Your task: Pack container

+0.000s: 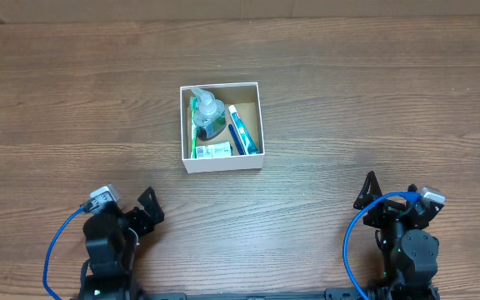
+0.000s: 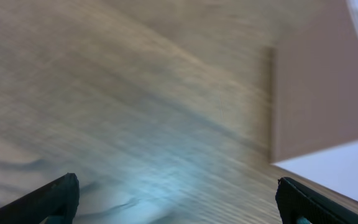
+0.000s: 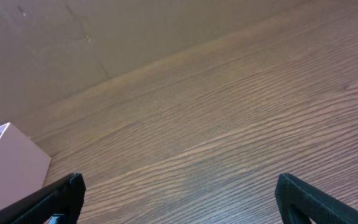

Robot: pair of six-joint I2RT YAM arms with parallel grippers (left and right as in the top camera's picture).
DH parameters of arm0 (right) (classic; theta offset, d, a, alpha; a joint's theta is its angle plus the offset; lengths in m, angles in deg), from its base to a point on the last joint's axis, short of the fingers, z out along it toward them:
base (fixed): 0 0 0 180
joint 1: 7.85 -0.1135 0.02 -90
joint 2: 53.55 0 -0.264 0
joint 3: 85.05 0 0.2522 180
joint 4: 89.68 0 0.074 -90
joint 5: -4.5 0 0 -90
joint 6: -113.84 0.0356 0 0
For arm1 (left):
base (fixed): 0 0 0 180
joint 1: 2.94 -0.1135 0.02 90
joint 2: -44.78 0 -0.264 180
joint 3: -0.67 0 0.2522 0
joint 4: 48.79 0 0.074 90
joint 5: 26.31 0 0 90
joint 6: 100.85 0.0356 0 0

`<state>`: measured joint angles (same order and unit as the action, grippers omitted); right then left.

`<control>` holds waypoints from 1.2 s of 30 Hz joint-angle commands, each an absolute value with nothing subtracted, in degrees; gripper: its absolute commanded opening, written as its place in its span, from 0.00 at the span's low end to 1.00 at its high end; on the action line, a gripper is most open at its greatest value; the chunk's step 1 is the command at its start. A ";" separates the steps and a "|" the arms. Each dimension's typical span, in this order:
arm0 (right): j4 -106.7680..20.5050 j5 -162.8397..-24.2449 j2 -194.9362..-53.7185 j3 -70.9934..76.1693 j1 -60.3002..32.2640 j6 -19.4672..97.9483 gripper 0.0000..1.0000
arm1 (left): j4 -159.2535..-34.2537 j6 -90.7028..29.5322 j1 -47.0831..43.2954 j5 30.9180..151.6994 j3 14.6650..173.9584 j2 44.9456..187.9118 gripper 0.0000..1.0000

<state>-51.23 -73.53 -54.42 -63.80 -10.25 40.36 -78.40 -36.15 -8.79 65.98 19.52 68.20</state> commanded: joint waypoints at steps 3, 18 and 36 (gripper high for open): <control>-51.43 -73.60 -54.00 -64.15 -10.03 40.60 1.00 | -78.10 -35.06 -1.27 65.60 19.15 60.03 1.00; -51.43 -73.60 -54.00 -64.15 -10.03 40.60 1.00 | -78.14 -35.03 0.61 65.60 19.15 44.97 1.00; -51.43 -73.60 -54.00 -64.15 -10.03 40.60 1.00 | -78.08 -35.06 0.54 65.60 19.15 45.03 1.00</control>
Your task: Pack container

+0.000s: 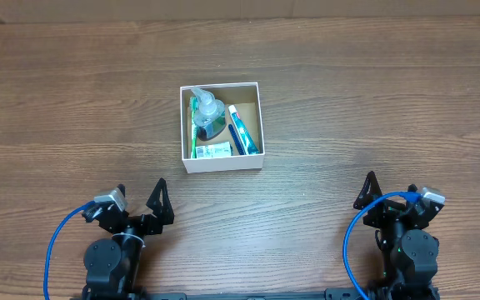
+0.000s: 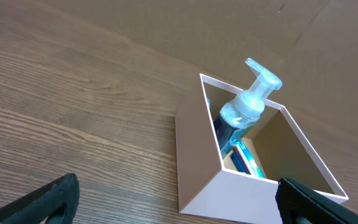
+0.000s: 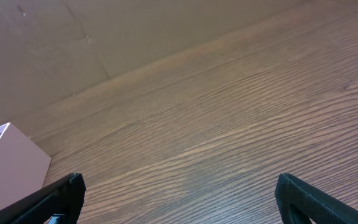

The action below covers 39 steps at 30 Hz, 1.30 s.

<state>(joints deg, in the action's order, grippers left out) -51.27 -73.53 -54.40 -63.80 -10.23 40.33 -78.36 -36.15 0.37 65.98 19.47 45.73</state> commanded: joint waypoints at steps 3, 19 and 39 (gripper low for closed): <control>-51.43 -73.60 -54.00 -64.15 -10.03 40.60 1.00 | -78.08 -35.06 0.54 65.60 19.15 45.03 1.00; -51.43 -73.62 -54.00 -64.15 -10.03 40.60 1.00 | -77.97 -16.43 0.46 58.92 19.15 45.03 1.00; -51.43 -73.62 -54.00 -64.15 -10.03 40.60 1.00 | -77.92 -4.37 0.46 58.74 19.15 45.03 1.00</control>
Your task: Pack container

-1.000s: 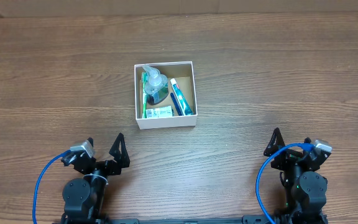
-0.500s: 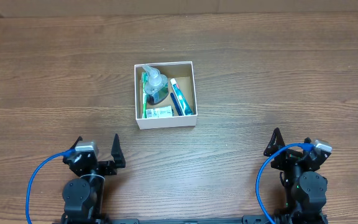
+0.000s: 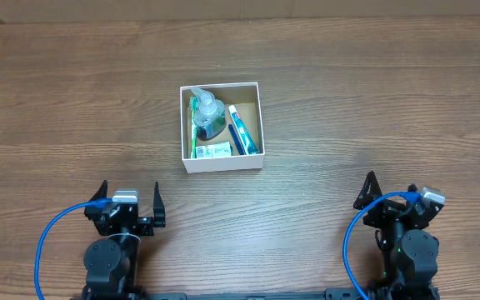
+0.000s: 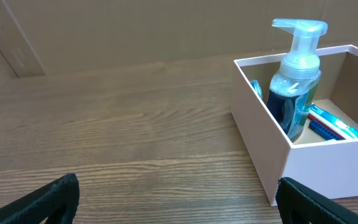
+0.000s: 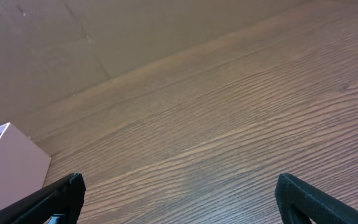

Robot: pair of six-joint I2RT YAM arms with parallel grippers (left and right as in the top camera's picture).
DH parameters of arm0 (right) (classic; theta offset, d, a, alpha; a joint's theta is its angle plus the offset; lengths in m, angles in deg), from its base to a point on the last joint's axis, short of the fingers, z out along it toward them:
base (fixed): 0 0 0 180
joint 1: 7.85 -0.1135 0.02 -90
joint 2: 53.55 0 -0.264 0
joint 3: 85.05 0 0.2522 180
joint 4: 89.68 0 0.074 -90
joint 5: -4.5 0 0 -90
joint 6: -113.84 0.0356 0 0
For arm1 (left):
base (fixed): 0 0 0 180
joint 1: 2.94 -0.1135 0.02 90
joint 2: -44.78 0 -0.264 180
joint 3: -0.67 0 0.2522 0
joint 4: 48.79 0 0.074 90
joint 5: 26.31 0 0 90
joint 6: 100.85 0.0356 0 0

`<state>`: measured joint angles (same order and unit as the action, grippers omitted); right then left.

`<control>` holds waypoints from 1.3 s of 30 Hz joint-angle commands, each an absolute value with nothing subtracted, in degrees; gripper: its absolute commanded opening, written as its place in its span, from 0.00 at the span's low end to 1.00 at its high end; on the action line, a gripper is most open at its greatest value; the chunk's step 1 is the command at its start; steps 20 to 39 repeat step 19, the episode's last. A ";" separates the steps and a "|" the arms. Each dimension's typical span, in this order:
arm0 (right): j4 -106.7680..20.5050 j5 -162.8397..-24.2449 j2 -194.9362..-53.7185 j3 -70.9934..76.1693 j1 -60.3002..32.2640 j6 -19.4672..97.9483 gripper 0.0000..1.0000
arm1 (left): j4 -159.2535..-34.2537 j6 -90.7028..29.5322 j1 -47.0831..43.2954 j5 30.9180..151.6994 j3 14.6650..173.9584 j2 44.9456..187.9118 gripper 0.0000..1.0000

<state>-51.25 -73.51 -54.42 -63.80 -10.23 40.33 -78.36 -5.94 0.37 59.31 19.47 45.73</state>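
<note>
A white square box (image 3: 221,162) stands mid-table. Inside it are a clear pump bottle of blue-green liquid (image 3: 207,115), a green toothbrush (image 3: 194,127), a blue toothpaste tube (image 3: 240,130) and a small white packet (image 3: 216,151). The left wrist view shows the box (image 4: 272,158) at right with the pump bottle (image 4: 296,74) upright in it. My left gripper (image 4: 178,199) is open, low over bare wood near the front edge, nothing between its fingers. My right gripper (image 5: 178,198) is open too, at the front right, holding nothing.
Wood-grain table (image 3: 373,100) all round the box. A brown cardboard wall (image 4: 135,25) runs along the table's far edge. Blue cables loop by both arm bases at the front edge. A corner of the box (image 5: 5,155) shows at left in the right wrist view.
My left gripper has turned: its fingers pointed up-right toward the box, now they point straight ahead, and the box sits further right in its view. The right arm has not moved.
First my left gripper was angled near the front left, its view blurred close to the box wall. Then it sat back, open, facing the packed box. Now it is squared up at the front edge. The right gripper stayed open and still; the box contents are unchanged.
</note>
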 commanded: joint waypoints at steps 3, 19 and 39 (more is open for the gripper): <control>-51.43 -73.60 -54.00 -64.15 -10.03 40.60 1.00 | -77.92 -4.37 0.46 58.76 19.15 45.03 1.00; -51.43 -73.60 -54.00 -64.15 -10.03 40.60 1.00 | -77.92 -2.64 0.46 57.63 19.15 45.03 1.00; -51.43 -73.60 -54.00 -64.15 -10.03 40.60 1.00 | -77.92 -2.64 0.46 57.63 19.15 45.03 1.00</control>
